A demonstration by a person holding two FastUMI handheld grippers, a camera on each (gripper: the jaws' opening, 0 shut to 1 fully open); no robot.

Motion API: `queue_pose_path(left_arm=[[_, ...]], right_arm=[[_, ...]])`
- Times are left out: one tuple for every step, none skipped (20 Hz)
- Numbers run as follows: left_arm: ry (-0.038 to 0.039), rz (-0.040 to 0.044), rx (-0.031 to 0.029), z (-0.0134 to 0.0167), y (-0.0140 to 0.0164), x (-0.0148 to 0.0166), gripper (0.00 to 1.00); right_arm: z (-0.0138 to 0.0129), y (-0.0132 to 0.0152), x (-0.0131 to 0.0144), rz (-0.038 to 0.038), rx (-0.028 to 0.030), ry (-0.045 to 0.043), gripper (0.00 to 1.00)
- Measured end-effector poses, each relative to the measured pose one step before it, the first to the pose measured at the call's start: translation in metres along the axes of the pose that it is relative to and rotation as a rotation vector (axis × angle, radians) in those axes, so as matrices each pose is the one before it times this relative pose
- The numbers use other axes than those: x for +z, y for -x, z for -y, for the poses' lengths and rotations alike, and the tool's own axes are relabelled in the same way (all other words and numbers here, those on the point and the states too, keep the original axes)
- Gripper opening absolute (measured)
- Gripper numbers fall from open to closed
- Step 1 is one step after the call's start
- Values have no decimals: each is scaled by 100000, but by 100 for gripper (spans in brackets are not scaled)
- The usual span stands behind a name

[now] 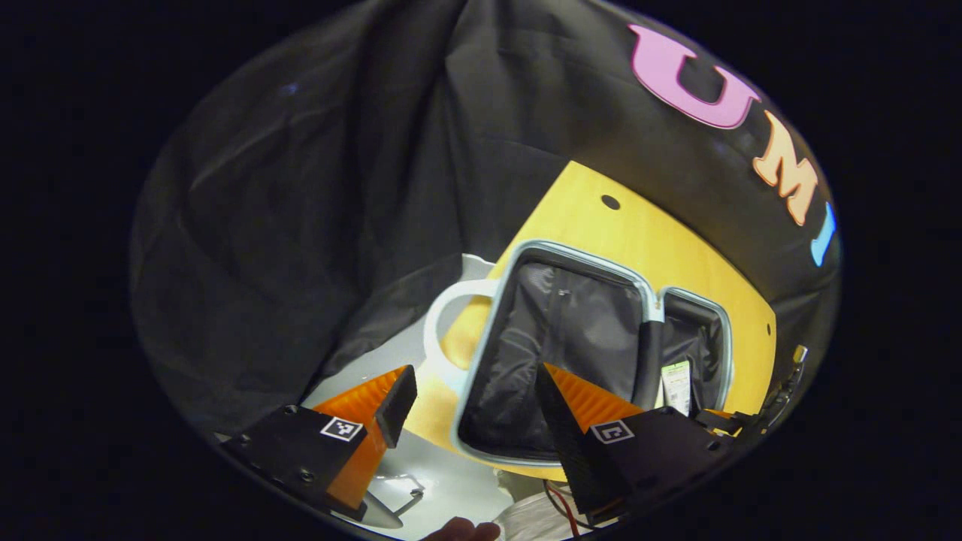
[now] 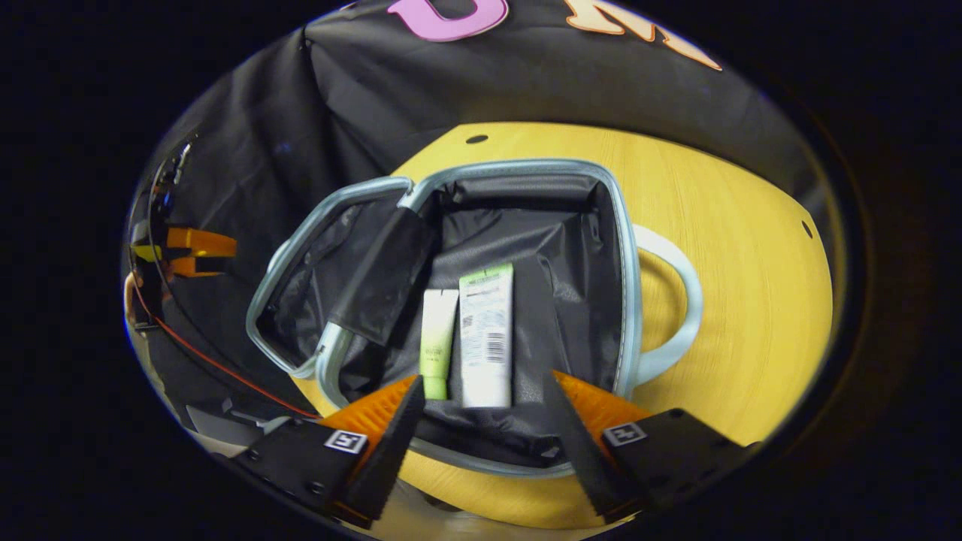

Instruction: First open the suitcase, pack the skin care products into it, and then close the suitcase.

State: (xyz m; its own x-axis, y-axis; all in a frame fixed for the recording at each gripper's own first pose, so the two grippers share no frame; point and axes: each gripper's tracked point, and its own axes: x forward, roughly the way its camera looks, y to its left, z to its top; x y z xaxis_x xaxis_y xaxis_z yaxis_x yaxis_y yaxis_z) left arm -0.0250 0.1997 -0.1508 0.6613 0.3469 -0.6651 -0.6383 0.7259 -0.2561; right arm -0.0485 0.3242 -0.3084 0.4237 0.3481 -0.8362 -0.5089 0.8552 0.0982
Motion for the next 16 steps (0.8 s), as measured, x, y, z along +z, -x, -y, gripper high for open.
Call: queue_pose_path(left_arm=[[1162, 185, 632, -849, -310, 224, 94], [1331, 16, 216, -749, -346, 190, 94], [1392, -83, 116, -800, -595, 18, 98], [1734, -643, 268, -895, -1001, 23, 94], [1747, -840, 544, -862, -826, 39, 94], [1730, -678, -72, -578, -805, -96, 94], [1601, -1005, -1109, -391, -749, -112, 94], [1314, -484, -1367, -246, -812, 67, 94], [1289, -421, -1671, 28, -1061, -115, 94], [1297, -206, -1531, 84, -927, -42, 93], [1172, -675, -1741, 84, -836, 54, 92], [1391, -550, -2153, 101, -809, 127, 91], [1604, -1398, -2123, 303, -709, -139, 87], [1569, -1361, -1652, 54, -724, -87, 87], [1406, -1357, -845, 105, -725, -95, 75], [896, -987, -1291, 202, -530, -199, 76]], right_arm=[[45, 793, 779, 3449, 163, -592, 98], [71, 512, 905, 3561, 320, -1160, 92], [82, 732, 708, 3076, 139, -1721, 98], [383, 892, 923, 3050, -95, -2093, 98], [627, 761, 954, 2443, -1288, -1461, 98], [804, 614, 981, 2584, -2121, -360, 98], [818, 434, 877, 2432, -2531, 338, 98], [954, 506, 788, 2334, -2912, 359, 98], [824, 581, 636, 2004, -2335, -307, 98], [771, 611, 588, 1646, -1722, -796, 98], [693, 328, 274, 1336, -1638, -668, 98], [920, 316, 311, 1023, -1839, -199, 98], [1000, 341, 130, 526, -2247, 268, 98], [955, 325, 162, 486, -2115, 356, 98], [741, 381, 151, 556, -1883, 109, 98], [682, 431, 292, 855, -1448, -260, 98]])
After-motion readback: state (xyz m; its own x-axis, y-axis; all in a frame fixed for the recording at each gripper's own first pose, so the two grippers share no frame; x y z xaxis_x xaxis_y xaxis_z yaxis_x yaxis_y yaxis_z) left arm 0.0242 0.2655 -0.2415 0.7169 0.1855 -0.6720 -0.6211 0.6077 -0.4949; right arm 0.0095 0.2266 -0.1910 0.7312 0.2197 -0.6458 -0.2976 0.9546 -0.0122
